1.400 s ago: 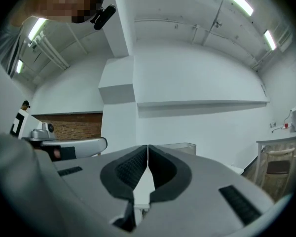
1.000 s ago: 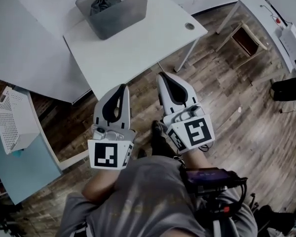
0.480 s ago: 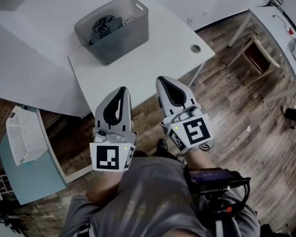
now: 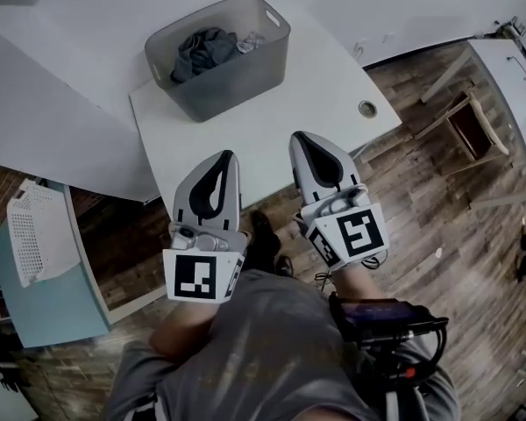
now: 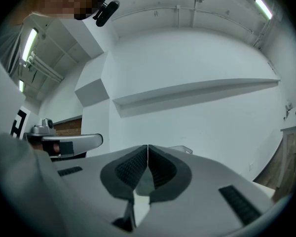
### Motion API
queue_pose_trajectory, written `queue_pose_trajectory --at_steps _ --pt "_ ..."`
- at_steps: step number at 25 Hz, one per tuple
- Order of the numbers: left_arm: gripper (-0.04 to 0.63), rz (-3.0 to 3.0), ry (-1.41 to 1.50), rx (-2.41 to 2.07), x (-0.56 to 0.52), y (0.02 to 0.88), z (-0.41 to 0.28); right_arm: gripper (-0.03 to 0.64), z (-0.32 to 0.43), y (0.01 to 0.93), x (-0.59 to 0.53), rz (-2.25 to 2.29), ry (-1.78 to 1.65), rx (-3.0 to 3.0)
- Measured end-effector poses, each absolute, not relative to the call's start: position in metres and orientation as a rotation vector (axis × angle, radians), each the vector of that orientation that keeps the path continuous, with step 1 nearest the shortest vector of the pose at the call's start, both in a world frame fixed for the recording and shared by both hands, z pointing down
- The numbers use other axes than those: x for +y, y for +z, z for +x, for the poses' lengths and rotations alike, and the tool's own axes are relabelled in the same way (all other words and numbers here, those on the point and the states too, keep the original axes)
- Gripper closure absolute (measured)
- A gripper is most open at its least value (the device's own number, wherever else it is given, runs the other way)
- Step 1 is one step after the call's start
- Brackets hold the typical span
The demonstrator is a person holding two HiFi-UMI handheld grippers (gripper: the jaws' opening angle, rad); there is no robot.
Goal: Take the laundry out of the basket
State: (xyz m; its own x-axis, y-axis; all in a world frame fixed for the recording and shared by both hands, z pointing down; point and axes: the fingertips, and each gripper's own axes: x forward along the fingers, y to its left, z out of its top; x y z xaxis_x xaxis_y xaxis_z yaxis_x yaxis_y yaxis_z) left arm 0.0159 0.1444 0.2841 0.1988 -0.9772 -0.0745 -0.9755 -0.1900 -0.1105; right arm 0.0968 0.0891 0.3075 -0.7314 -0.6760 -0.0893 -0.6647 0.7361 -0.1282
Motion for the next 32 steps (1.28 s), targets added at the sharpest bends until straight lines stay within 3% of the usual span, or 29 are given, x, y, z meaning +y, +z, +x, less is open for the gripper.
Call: queue_pose_trajectory --at_steps 20,32 --pt "0.588 -2.156 0.157 2.112 0.019 0.268 -0.128 0.607 -0.041 0.296 -0.060 -0.924 -0.004 2.943" --pt "0.588 -2.002 0.202 2.151 -0.002 0.239 -0.172 0.607 -0.089 0.249 -0.097 -0.783 0.158 2.932"
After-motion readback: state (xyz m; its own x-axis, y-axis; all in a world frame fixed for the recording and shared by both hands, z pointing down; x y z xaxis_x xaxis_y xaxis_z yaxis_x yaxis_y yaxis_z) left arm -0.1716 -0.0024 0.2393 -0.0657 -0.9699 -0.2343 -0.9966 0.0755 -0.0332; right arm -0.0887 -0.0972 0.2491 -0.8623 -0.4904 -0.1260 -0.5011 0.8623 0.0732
